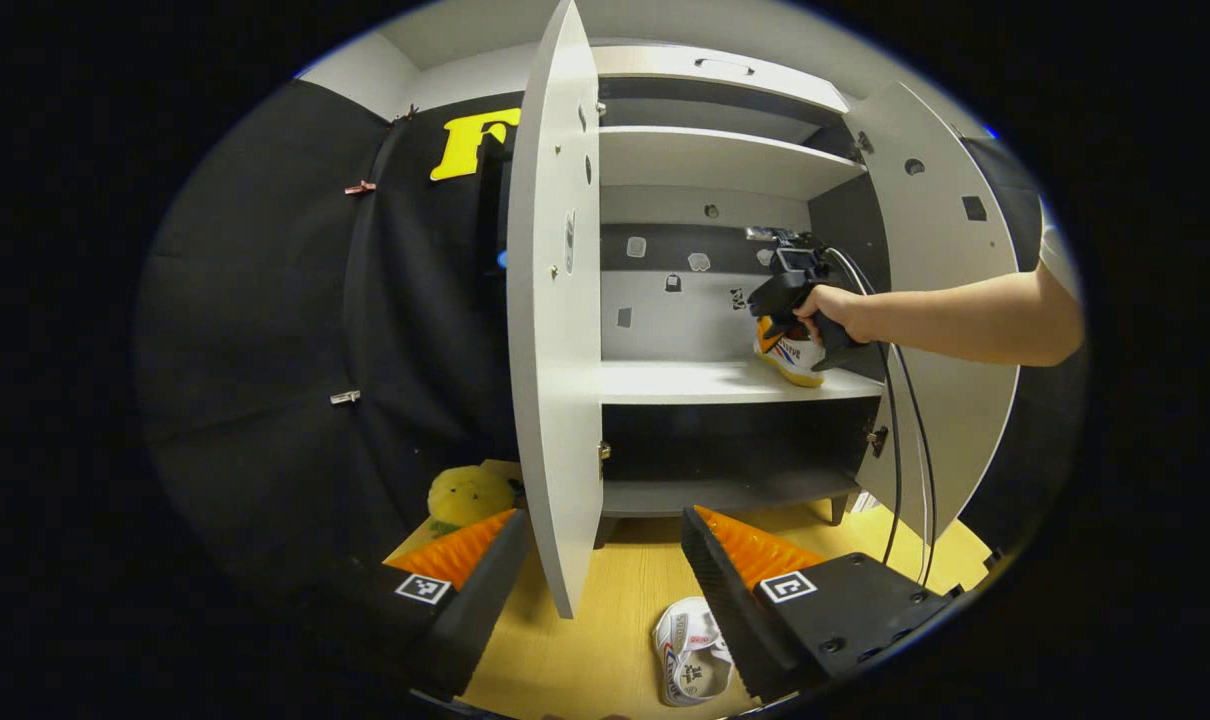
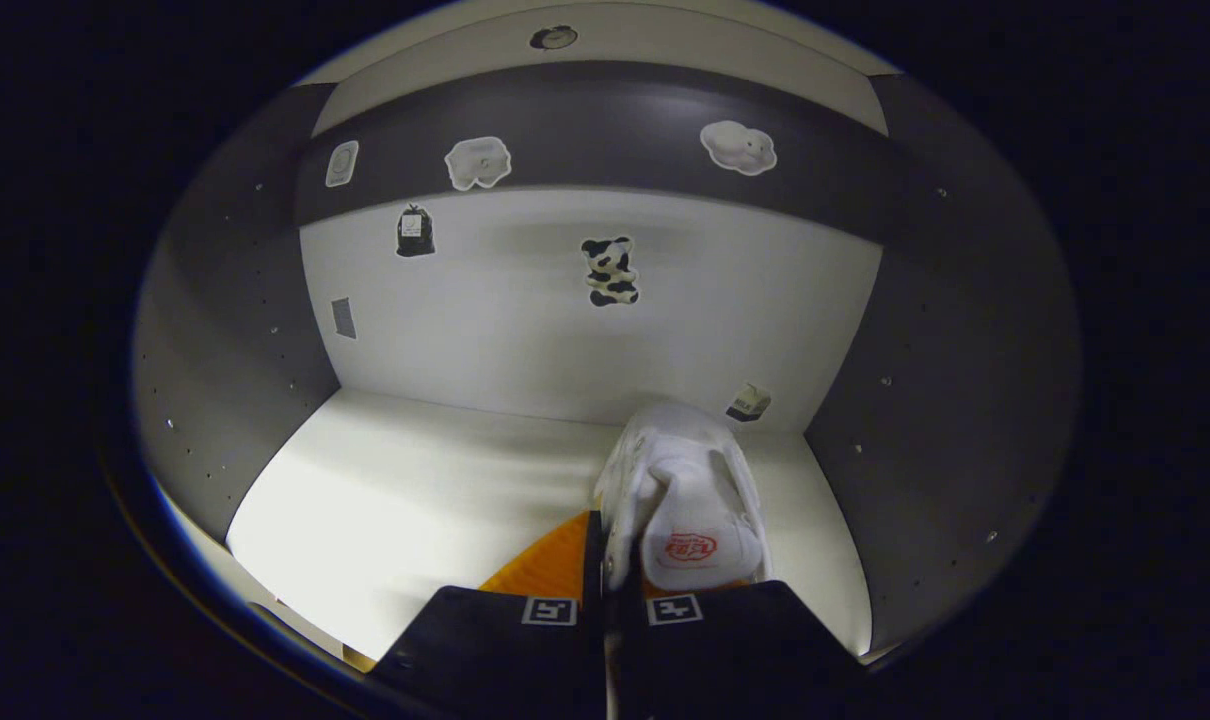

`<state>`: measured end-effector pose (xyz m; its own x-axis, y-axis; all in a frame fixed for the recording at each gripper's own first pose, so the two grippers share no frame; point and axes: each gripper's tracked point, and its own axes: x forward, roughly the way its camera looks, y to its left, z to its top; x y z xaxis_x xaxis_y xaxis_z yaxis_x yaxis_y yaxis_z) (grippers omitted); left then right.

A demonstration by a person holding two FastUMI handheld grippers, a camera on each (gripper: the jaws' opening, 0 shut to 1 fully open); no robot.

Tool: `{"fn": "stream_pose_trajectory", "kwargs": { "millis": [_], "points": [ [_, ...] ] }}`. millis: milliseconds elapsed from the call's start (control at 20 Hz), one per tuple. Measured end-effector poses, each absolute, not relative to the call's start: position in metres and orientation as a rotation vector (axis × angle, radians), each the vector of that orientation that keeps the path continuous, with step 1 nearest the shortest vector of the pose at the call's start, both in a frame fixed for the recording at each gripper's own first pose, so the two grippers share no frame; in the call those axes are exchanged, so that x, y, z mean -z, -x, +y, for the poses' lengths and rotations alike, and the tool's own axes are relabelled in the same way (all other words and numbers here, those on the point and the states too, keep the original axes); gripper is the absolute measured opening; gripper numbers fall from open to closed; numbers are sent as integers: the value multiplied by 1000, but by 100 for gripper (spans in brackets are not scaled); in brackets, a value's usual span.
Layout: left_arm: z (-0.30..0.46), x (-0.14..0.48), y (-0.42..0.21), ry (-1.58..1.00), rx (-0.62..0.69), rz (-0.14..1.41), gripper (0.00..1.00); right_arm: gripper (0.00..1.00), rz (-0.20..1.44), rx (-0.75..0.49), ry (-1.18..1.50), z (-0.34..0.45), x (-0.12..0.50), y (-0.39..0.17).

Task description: Grab one shoe with the right hand and put it into the shoe cabinet, grab the other shoe with the left hand and put it into the shoe cabinet; then close the right door with the right hand and the left door with the left hand.

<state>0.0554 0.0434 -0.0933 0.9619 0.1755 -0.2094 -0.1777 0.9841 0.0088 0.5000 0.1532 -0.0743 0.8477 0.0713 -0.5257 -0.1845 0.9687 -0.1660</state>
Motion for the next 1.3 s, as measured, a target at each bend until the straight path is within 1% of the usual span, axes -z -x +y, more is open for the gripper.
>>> {"fn": "stream_pose_trajectory", "kwargs": {
  "millis": [100,150,200,250,300,350,400,450,500,550,800,900,1100,1300],
  "points": [
    [35,96,-52,9,-160,220,95,24,555,-148,255,155,79,-493],
    [32,97,-50,22,-154,223,96,26,531,-149,277,156,74,-491],
    [29,98,-47,39,-147,225,96,31,513,-143,298,153,69,-490],
    [25,99,-46,56,-141,229,96,38,498,-148,294,154,62,-484],
    [22,100,-45,69,-137,231,96,35,490,-158,271,156,58,-477],
    [21,100,-43,77,-135,231,96,49,482,-175,238,159,52,-470],
    [20,102,-41,81,-133,233,96,61,476,-187,203,162,46,-459],
    [19,103,-40,82,-131,234,96,82,461,-192,178,161,40,-450],
    [18,105,-39,84,-126,237,96,93,437,-197,163,162,32,-438],
    [17,107,-38,87,-121,241,96,100,407,-206,151,162,25,-427],
    [14,126,-37,107,-80,277,96,98,270,-240,65,151,-9,-355],
    [13,139,-39,111,-62,298,96,98,235,-254,25,141,-11,-326],
    [14,175,-42,127,-27,365,96,99,213,-257,1,116,12,-262],
    [10,228,-37,107,28,465,96,100,267,-225,-25,94,61,-201]
  ]
}}
